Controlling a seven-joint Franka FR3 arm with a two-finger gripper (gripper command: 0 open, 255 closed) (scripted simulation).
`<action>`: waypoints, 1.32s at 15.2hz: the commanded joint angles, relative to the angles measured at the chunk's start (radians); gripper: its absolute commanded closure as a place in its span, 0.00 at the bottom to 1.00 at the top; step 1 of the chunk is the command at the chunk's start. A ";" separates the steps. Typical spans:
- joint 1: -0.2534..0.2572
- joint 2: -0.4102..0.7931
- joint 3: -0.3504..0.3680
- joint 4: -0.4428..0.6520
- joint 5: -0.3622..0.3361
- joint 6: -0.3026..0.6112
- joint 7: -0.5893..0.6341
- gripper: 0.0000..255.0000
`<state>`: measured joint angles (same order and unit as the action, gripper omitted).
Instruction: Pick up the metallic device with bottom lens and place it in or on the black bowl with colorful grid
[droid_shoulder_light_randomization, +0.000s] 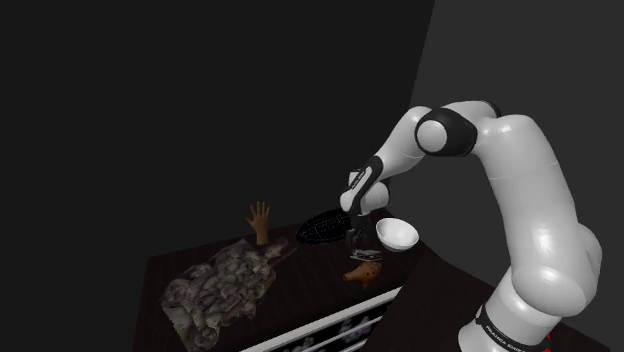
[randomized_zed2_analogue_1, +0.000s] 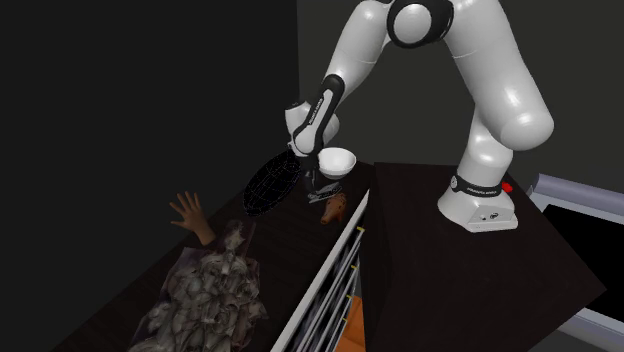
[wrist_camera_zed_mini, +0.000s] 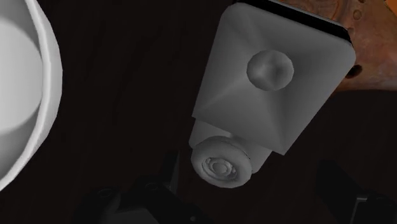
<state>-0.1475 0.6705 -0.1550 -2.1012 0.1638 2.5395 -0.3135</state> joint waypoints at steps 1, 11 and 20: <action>-0.002 0.028 0.001 0.011 0.002 -0.003 0.004 0.00; -0.013 0.092 0.015 0.020 0.015 0.052 -0.005 0.00; -0.012 0.091 0.015 0.020 0.015 0.052 -0.005 1.00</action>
<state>-0.1601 0.7618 -0.1399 -2.0808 0.1784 2.5913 -0.3183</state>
